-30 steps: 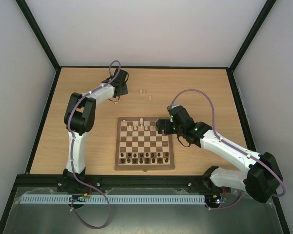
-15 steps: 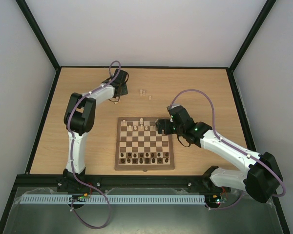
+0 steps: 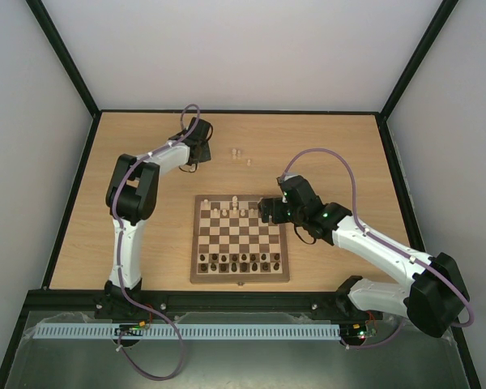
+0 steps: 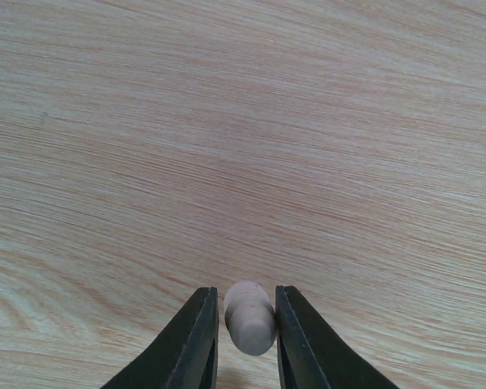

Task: Set up the chess pieces on the board
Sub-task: Pick up the chess piece at the center of the board.

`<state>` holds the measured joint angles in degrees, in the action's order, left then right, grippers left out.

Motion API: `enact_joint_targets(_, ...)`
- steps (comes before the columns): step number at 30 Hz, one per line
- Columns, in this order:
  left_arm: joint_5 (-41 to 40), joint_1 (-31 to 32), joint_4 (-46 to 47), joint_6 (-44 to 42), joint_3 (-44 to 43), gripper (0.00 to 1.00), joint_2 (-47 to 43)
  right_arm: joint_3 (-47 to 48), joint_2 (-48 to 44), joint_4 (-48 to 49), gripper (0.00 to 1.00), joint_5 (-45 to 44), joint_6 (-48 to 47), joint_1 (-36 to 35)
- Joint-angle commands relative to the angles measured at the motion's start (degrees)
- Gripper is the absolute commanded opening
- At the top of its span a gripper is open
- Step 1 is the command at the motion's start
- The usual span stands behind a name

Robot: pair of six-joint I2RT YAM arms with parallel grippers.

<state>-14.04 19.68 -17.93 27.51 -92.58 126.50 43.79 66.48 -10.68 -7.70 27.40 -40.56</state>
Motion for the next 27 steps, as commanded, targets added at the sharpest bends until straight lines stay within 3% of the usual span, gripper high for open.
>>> enact_joint_targets(1, -0.37, -0.16, -0.57, 0.21, 0.81, 0.21, -1.08, -0.64, 0.19, 0.22, 0.99, 0.32, -0.42, 0.13)
enact_joint_targets(8, -0.45, -0.15, -0.65, -0.1, 1.12, 0.1, -1.79, -0.72, 0.24, 0.37, 0.99, 0.5, -0.5, 0.18)
enact_joint_targets(17, 1.37, 2.19, -1.89, -0.5, 5.78, 0.09, -10.07, -0.65, -0.03, 0.31, 0.99, 0.38, -0.5, 0.15)
enact_joint_targets(27, 2.89, 11.92, -5.58, -1.67, 13.74, 0.1, -20.23, -0.86, -1.41, -0.14, 0.99, -0.39, -0.33, 0.19)
